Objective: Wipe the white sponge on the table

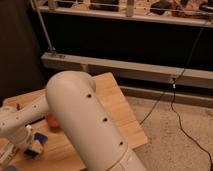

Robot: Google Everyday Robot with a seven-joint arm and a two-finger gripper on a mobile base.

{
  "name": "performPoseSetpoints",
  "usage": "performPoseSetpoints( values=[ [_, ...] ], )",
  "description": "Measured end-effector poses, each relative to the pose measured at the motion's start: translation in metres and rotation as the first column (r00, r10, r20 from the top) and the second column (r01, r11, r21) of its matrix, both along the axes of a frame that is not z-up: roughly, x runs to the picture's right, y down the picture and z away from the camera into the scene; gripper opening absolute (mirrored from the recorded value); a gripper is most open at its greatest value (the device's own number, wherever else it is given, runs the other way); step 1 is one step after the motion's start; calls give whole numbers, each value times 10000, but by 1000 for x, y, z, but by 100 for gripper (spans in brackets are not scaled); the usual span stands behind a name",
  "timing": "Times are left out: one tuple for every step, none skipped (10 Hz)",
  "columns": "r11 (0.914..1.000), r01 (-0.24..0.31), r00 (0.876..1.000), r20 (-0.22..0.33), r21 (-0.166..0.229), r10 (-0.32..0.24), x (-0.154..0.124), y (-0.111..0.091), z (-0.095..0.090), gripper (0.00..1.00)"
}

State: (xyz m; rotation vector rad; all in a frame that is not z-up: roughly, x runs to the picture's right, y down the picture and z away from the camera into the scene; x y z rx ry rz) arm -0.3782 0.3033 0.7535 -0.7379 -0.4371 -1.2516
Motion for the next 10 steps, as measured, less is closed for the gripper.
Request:
performPoseSetpoints(
  values=[
    [10000,-8,9999,-116,-50,7,4,0,2,37],
    [10000,-31,9996,-287,-82,29,11,-1,5,37],
    [9999,-91,9990,-430,-79,88,16,-4,8,37],
    [9999,-154,9978,-651,-55,150,26,-7,11,37],
    [9998,-219,9961,-859,-13,217,36,-12,14,37],
    [9997,-251,9940,-1068,35,253,47,-16,17,37],
    [9997,-228,9912,-1303,80,237,61,-20,19,37],
    [9997,-226,9884,-1501,117,241,72,-24,20,37],
    [9996,-211,9835,-1794,188,241,88,-29,23,37],
    [9996,-191,9794,-2008,196,226,101,-32,22,37]
  ],
)
